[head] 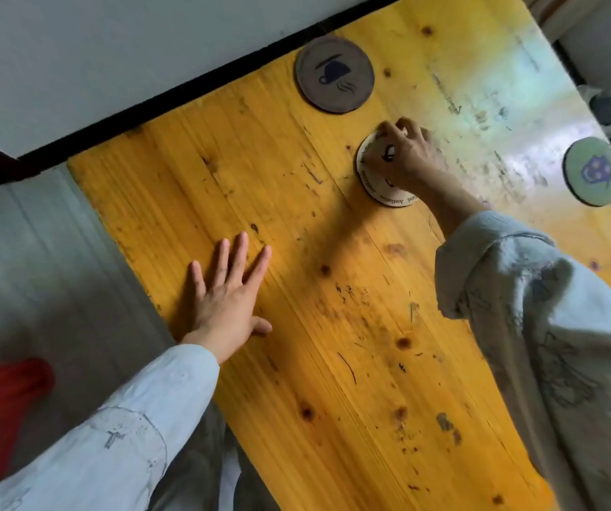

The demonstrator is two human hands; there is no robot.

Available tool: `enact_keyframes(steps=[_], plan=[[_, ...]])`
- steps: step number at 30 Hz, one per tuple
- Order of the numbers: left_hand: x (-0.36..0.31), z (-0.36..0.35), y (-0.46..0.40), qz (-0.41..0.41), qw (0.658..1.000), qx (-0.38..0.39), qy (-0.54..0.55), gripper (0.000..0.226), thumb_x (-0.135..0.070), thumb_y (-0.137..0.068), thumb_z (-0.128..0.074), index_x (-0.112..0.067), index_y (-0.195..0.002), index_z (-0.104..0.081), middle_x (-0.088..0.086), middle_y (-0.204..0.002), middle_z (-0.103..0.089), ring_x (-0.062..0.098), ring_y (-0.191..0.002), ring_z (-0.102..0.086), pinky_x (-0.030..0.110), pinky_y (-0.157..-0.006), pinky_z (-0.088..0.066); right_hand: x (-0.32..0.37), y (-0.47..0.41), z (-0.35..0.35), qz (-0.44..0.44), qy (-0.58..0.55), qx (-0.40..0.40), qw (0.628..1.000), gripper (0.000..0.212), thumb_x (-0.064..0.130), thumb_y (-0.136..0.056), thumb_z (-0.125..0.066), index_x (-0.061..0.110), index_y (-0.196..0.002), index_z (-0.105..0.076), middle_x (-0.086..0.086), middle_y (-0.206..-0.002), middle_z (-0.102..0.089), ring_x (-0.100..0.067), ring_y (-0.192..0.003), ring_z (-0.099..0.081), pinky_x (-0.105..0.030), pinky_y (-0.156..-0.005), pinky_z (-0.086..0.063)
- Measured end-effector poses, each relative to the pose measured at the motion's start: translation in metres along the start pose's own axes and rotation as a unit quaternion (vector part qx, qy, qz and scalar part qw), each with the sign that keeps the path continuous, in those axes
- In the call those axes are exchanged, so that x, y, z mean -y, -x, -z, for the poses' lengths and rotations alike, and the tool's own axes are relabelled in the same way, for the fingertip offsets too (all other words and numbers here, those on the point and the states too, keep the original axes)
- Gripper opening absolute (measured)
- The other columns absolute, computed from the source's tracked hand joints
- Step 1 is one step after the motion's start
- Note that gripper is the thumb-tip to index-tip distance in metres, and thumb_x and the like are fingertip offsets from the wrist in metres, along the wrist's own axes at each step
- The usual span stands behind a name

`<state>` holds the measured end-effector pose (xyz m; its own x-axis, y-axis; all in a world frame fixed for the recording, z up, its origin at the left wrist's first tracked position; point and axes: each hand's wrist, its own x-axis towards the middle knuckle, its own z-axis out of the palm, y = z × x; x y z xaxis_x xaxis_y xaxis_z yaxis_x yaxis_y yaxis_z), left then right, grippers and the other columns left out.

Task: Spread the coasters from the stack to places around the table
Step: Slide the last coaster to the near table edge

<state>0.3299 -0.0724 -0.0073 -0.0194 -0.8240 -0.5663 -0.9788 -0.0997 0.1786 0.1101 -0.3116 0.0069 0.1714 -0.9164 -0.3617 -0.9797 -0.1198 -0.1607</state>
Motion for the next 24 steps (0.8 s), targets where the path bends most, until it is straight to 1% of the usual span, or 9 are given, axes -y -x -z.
enact_keyframes(steps=[2, 4, 9, 11, 15, 17, 20, 22, 24], plan=[[0.000, 0.001, -0.001, 0.004, 1.000, 0.005, -0.001, 0.114, -0.051, -0.072, -0.063, -0.038, -0.124, 0.037, 0.004, -0.147, 0.036, 0.026, -0.136, 0.030, 0.061, -0.111, 0.005, 0.004, 0.003, 0.000, -0.004, 0.011, -0.018, 1.000, 0.060, 0.048, -0.082, -0.055, 0.026, -0.134, -0.035, -0.013, -0.143, -0.032, -0.039, -0.130, -0.029, -0.060, -0.097, -0.038], [0.000, 0.002, -0.001, 0.008, 1.000, 0.010, 0.003, 0.114, -0.050, -0.072, -0.064, -0.038, -0.124, 0.037, 0.004, -0.147, 0.036, 0.026, -0.136, 0.030, 0.061, -0.111, 0.005, 0.008, 0.010, -0.005, -0.012, 0.024, -0.035, 0.999, 0.058, 0.047, -0.083, -0.055, 0.024, -0.133, -0.038, -0.016, -0.139, -0.036, -0.040, -0.127, -0.032, -0.059, -0.097, -0.038], [-0.003, 0.008, 0.001, 0.005, 1.000, 0.026, -0.001, 0.114, -0.050, -0.072, -0.064, -0.036, -0.129, 0.034, 0.005, -0.148, 0.035, 0.027, -0.136, 0.029, 0.062, -0.111, 0.005, 0.019, 0.053, -0.023, -0.043, 0.012, -0.024, 0.999, 0.050, 0.041, -0.089, -0.048, 0.017, -0.132, -0.038, -0.019, -0.135, -0.038, -0.041, -0.123, -0.035, -0.059, -0.091, -0.045], [-0.003, 0.010, 0.001, 0.003, 0.999, 0.035, -0.006, 0.114, -0.051, -0.071, -0.065, -0.035, -0.133, 0.029, 0.005, -0.148, 0.035, 0.027, -0.137, 0.028, 0.062, -0.111, 0.004, 0.025, 0.079, -0.035, -0.049, 0.009, -0.046, 0.998, 0.044, 0.038, -0.091, -0.044, 0.014, -0.129, -0.041, -0.020, -0.133, -0.041, -0.040, -0.122, -0.038, -0.058, -0.088, -0.045], [-0.003, 0.012, 0.000, 0.002, 0.999, 0.036, -0.010, 0.114, -0.052, -0.070, -0.065, -0.035, -0.135, 0.026, 0.006, -0.149, 0.033, 0.028, -0.138, 0.026, 0.062, -0.112, 0.003, 0.033, 0.135, -0.055, -0.096, -0.032, -0.057, 0.993, 0.045, 0.036, -0.089, -0.049, 0.007, -0.124, -0.045, -0.021, -0.128, -0.042, -0.039, -0.120, -0.038, -0.054, -0.088, -0.041], [-0.004, 0.011, 0.000, 0.002, 0.999, 0.033, -0.008, 0.114, -0.053, -0.069, -0.065, -0.035, -0.135, 0.025, 0.005, -0.150, 0.031, 0.028, -0.138, 0.026, 0.061, -0.111, 0.003, 0.035, 0.163, -0.062, -0.107, -0.050, -0.053, 0.992, 0.045, 0.034, -0.087, -0.052, 0.004, -0.121, -0.047, -0.022, -0.126, -0.044, -0.038, -0.116, -0.040, -0.052, -0.087, -0.044], [-0.002, 0.008, -0.002, 0.001, 1.000, 0.022, 0.007, 0.114, -0.053, -0.068, -0.066, -0.037, -0.136, 0.023, 0.004, -0.151, 0.030, 0.027, -0.139, 0.025, 0.061, -0.110, 0.003, 0.042, 0.202, -0.074, -0.115, -0.094, -0.041, 0.988, 0.042, 0.033, -0.087, -0.054, 0.000, -0.113, -0.049, -0.020, -0.115, -0.050, -0.035, -0.105, -0.048, -0.046, -0.080, -0.047], [-0.001, 0.008, -0.002, -0.007, 1.000, 0.017, 0.020, 0.113, -0.052, -0.067, -0.068, -0.037, -0.137, 0.020, 0.003, -0.151, 0.029, 0.027, -0.139, 0.024, 0.062, -0.109, 0.004, 0.049, 0.229, -0.082, -0.137, -0.148, -0.023, 0.979, 0.039, 0.032, -0.088, -0.055, -0.001, -0.108, -0.050, -0.020, -0.107, -0.054, -0.036, -0.096, -0.055, -0.044, -0.074, -0.050], [0.001, 0.008, 0.001, -0.017, 0.999, 0.012, 0.031, 0.111, -0.051, -0.068, -0.068, -0.036, -0.139, 0.016, 0.002, -0.152, 0.027, 0.026, -0.139, 0.023, 0.061, -0.109, 0.005, 0.051, 0.253, -0.089, -0.163, -0.183, 0.007, 0.969, 0.037, 0.033, -0.088, -0.055, -0.001, -0.102, -0.052, -0.022, -0.104, -0.061, -0.038, -0.090, -0.060, -0.045, -0.073, -0.053]])
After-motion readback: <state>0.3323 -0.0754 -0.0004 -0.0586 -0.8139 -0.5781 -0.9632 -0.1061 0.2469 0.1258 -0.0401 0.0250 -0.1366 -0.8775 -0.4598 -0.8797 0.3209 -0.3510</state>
